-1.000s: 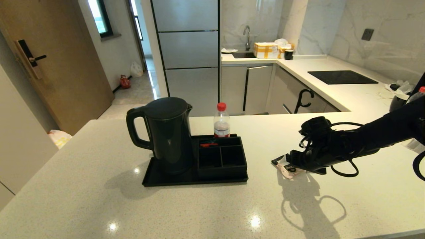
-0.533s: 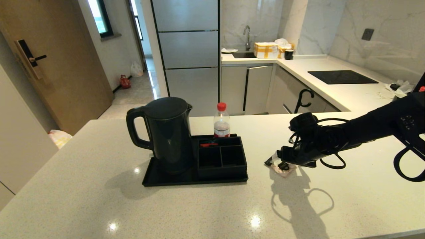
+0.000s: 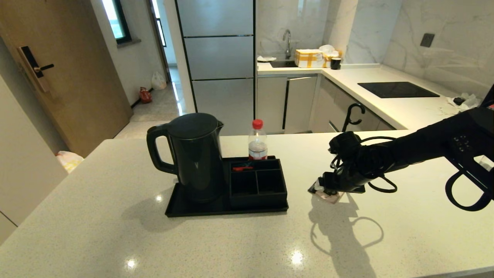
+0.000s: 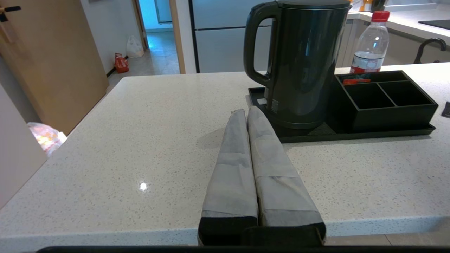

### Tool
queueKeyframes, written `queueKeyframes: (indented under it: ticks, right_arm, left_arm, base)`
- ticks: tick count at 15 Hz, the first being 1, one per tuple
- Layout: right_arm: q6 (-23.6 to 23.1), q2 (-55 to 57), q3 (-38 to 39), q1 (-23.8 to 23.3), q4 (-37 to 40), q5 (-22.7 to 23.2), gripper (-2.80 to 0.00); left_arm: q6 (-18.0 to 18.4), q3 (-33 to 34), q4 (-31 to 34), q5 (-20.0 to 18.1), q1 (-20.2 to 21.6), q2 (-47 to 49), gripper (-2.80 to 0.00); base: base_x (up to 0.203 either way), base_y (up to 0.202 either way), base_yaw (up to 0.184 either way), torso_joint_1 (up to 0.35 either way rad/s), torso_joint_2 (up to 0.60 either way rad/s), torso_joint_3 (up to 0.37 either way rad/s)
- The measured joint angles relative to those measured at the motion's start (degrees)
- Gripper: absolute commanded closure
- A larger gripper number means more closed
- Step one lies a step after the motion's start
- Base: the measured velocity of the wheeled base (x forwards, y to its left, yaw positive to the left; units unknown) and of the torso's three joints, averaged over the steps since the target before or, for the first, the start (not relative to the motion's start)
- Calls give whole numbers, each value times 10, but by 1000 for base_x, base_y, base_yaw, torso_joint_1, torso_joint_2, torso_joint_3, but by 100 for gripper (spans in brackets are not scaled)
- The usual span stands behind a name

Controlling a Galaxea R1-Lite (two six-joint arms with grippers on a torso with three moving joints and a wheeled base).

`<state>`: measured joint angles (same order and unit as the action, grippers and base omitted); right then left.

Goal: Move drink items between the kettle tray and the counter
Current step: Return the tea bag to its original position

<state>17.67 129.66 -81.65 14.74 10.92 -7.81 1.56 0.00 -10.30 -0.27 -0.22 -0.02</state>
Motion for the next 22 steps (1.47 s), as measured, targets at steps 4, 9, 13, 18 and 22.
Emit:
queueKeyframes:
  ticks: [4, 9, 13, 18, 22]
  right_arm:
    - [3, 7, -6, 16, 0, -1, 0]
    - [8, 15, 0, 21, -7, -4, 0]
    - [9, 17, 5, 22, -9, -1, 0]
    - [9, 8, 8, 21, -5, -2, 0]
    - [9, -19, 25, 22, -15, -2, 0]
  left_arm:
    - [0, 0, 0, 0, 1, 0, 0]
    - [0, 0, 0, 0, 0, 0, 0]
    - [0, 0, 0, 0, 1, 0, 0]
    - [0, 0, 0, 0, 0, 0, 0]
    - [0, 0, 0, 0, 1, 0, 0]
  base:
    - [0, 0, 0, 0, 0, 0]
    - [0, 0, 0, 0, 0, 0]
    - [0, 0, 0, 0, 0, 0]
    - [0, 0, 0, 0, 0, 0]
    - [0, 0, 0, 0, 0, 0]
